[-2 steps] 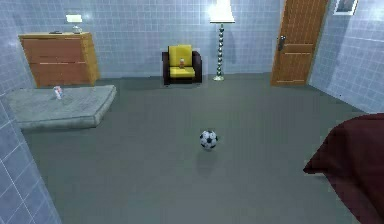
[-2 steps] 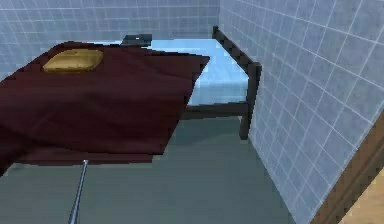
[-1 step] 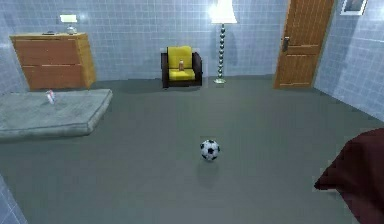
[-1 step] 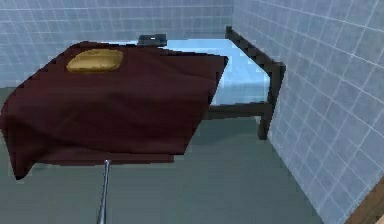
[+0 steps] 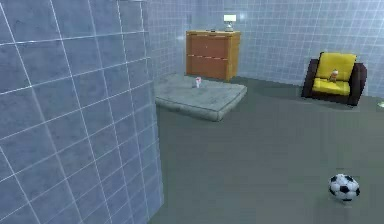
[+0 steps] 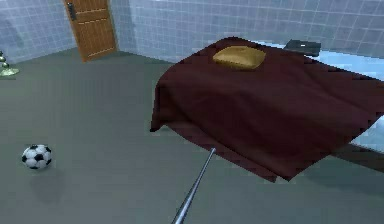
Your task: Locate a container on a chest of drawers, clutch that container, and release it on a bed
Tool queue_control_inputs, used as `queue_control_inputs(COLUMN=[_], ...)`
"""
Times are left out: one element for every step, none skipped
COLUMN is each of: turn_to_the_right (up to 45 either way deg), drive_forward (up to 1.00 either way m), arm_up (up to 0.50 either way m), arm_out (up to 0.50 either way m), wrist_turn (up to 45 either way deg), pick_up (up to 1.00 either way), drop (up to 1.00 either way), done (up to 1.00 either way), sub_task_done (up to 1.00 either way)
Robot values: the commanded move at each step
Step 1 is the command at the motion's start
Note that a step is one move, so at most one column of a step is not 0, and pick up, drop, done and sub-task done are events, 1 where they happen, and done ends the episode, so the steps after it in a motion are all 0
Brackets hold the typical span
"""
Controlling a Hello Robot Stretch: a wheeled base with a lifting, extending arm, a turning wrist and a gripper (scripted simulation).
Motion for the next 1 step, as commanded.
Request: queue_control_inputs(turn_to_the_right=[0.0], drive_forward=[0.40], arm_up=[0.00], arm_out=[0.00], wrist_turn=[0.0], pick_up=[0.00], drop=[0.00], done=[0.00], sub_task_done=[0.00])
